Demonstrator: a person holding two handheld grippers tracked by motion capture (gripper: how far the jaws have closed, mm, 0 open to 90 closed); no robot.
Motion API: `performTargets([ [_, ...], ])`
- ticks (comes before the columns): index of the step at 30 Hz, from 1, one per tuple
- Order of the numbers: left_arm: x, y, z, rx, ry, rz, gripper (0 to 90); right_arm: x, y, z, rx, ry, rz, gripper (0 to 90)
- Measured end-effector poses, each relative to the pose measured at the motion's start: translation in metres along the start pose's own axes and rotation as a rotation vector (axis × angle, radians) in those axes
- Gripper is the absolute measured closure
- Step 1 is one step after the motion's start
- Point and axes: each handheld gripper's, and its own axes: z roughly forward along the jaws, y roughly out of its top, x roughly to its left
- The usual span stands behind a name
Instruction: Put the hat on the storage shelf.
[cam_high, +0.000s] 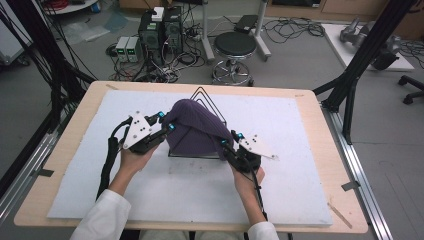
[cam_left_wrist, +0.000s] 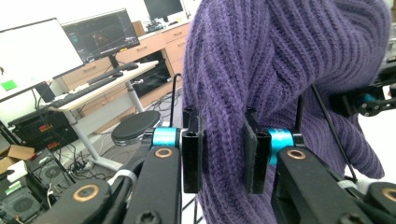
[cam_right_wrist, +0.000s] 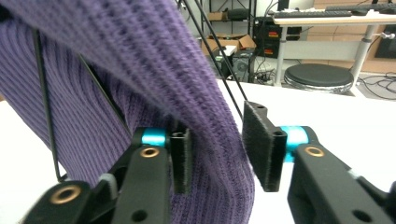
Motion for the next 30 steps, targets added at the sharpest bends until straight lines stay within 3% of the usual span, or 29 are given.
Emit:
performTargets([
  [8, 0.004, -0.004, 0.000, 0.008, -0.016, -0.049, 59.3, -0.003, 0.002, -0.004, -0.010, 0.029, 0.013, 48.6],
  [16, 0.006, -0.004, -0.006, -0.003, -0.007, -0.058, 52.1, -0.003, 0.006, -0.013, -0.015, 0.091, 0.010, 44.1],
  [20, 0.006, -0.005, -0.011, -0.017, 0.002, -0.066, 45.1, -0.003, 0.007, -0.017, -0.009, 0.112, 0.023, 33.9],
  [24, 0.008, -0.008, -0.015, -0.031, 0.014, -0.090, 37.9, -0.003, 0.007, -0.020, -0.009, 0.130, 0.006, 21.8],
  [30, 0.010, -0.009, -0.019, -0.037, 0.033, -0.100, 31.7, -0.001, 0.008, -0.022, -0.034, 0.155, -0.011, 11.7],
])
